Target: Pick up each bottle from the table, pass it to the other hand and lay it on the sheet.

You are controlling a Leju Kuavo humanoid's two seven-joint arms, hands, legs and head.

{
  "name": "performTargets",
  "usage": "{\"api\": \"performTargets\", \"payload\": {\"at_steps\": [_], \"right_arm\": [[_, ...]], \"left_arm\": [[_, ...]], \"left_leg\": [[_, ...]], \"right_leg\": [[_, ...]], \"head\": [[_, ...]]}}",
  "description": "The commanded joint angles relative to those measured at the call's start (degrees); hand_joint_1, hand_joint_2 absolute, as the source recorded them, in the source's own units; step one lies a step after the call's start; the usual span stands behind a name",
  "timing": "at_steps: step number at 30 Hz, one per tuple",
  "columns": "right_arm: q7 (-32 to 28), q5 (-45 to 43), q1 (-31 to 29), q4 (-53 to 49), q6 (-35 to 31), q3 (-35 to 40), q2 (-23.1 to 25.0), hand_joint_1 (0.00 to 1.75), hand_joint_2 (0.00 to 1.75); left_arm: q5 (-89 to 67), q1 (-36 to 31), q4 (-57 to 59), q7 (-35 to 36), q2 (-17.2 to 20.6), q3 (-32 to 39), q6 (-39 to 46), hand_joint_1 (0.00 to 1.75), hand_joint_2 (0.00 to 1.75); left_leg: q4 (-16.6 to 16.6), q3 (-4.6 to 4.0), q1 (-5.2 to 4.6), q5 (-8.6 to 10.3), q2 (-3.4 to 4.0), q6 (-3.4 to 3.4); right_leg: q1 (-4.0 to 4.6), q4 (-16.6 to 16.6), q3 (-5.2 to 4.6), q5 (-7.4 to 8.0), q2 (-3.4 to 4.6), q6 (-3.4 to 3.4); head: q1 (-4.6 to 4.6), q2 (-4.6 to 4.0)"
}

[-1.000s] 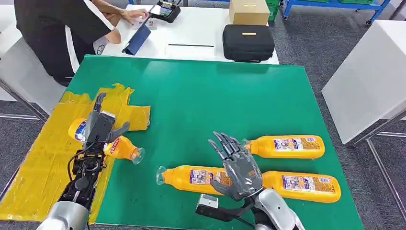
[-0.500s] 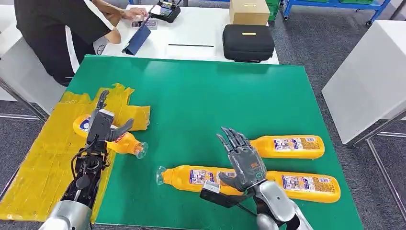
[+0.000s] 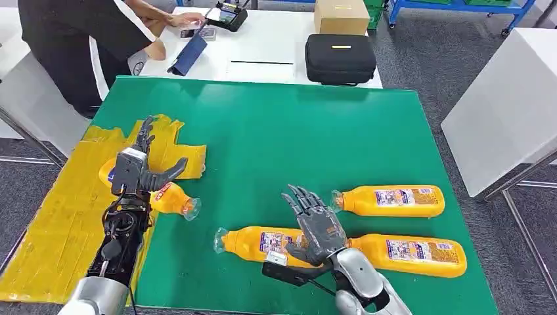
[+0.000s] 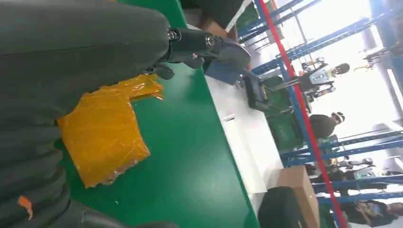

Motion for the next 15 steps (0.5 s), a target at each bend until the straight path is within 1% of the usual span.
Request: {"api": "performTargets", "payload": {"at_steps": [1,2,5,6,9,15], "right_arm": [[-0.6,-1.1,-3.1,11.8,1.3,4.6,-0.6,0.0,1.75],[-0.5,-1.2,-3.1,11.9,1.3,4.7,-0.6,0.0,1.75],[-0.1,-1.4,-2.3,11.7,1.7,4.9,-0.8,0.0,1.75],[0.0,-1.4,-2.1,11.7,1.8,5.0,-0.9,0.0,1.75],[0.0,-1.4,-1.9,11.5,1.9,5.1,-1.0,0.0,1.75],[0.1,-1.4,-2.0,11.4,1.9,5.1,-1.0,0.0,1.75]], "left_arm": [[1.1,0.7,-3.6,0.7,0.3,-2.1,-0.5,0.0,1.75],[1.2,0.7,-3.6,0.7,0.3,-2.2,-0.5,0.0,1.75],[1.7,0.7,-3.6,0.9,0.5,-2.5,-0.4,0.0,1.75],[1.7,0.7,-3.6,0.9,0.5,-2.4,-0.4,0.0,1.75],[1.8,0.6,-3.5,0.9,0.5,-2.5,-0.4,0.0,1.75],[1.8,0.6,-3.5,0.9,0.5,-2.5,-0.4,0.0,1.75]], "left_leg": [[-0.1,0.35,0.04,-0.09,0.09,-0.12],[-0.1,0.29,0.06,-0.05,0.04,-0.09],[-0.1,0.69,0.04,-0.18,0.1,-0.21],[-0.1,0.52,0.05,-0.03,0.0,-0.08],[-0.1,0.68,0.04,-0.07,0.05,-0.16],[-0.1,0.78,0.05,-0.05,0.0,-0.1]], "right_leg": [[0.07,-0.1,0.35,-0.06,-0.05,-0.11],[0.08,-0.1,0.31,-0.03,-0.06,-0.08],[0.08,-0.1,0.68,-0.17,-0.16,-0.21],[0.06,-0.1,0.54,-0.04,-0.1,-0.09],[0.07,-0.1,0.67,-0.06,-0.12,-0.15],[0.07,-0.1,0.74,-0.04,-0.15,-0.09]], "head": [[0.0,0.0],[0.0,0.0],[0.0,0.0],[0.0,0.0],[-0.04,0.0],[-0.02,0.0]]}}
